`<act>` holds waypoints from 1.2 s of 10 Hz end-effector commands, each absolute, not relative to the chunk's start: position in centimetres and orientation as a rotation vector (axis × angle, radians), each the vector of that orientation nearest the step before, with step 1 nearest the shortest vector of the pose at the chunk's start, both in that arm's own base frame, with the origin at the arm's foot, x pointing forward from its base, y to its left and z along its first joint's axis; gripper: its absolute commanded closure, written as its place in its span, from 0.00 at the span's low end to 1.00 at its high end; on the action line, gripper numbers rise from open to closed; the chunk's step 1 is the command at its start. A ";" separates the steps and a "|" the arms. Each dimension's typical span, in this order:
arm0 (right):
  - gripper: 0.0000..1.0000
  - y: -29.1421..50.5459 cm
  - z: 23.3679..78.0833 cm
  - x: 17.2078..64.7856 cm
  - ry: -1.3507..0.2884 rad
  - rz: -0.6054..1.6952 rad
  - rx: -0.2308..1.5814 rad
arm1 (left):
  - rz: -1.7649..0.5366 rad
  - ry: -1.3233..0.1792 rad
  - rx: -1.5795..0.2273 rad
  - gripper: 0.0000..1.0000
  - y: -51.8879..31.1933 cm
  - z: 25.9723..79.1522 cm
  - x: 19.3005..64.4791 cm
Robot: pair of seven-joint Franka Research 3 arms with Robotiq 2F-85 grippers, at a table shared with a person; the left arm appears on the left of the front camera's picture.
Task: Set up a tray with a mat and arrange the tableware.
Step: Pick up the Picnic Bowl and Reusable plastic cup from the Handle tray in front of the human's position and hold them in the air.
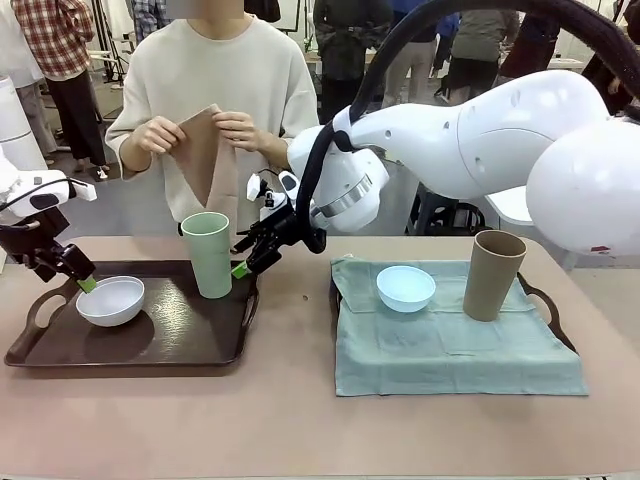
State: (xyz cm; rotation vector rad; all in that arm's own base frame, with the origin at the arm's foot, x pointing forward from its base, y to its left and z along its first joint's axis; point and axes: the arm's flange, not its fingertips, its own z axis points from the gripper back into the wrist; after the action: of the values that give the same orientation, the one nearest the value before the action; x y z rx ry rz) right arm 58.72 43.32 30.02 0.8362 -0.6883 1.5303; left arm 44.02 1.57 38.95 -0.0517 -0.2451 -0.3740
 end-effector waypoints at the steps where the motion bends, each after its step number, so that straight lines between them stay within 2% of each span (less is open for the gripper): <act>1: 0.00 44.7 29.9 59.3 -0.655 1.533 0.841 | -0.381 -0.253 -0.055 0.00 1.5 38.6 44.8; 7: 0.00 46.7 28.1 60.3 -0.633 1.567 0.795 | -0.457 -0.220 -0.019 0.00 1.2 37.1 45.0; 12: 0.00 48.8 28.6 60.3 -0.622 1.584 0.855 | -0.451 -0.204 -0.012 0.00 1.2 36.5 45.3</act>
State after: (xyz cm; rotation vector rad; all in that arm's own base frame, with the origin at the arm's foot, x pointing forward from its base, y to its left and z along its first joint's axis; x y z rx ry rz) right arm 59.40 47.93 28.34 0.8360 -0.6325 1.5906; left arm 44.86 0.81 36.57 -0.0351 -0.1959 -0.4336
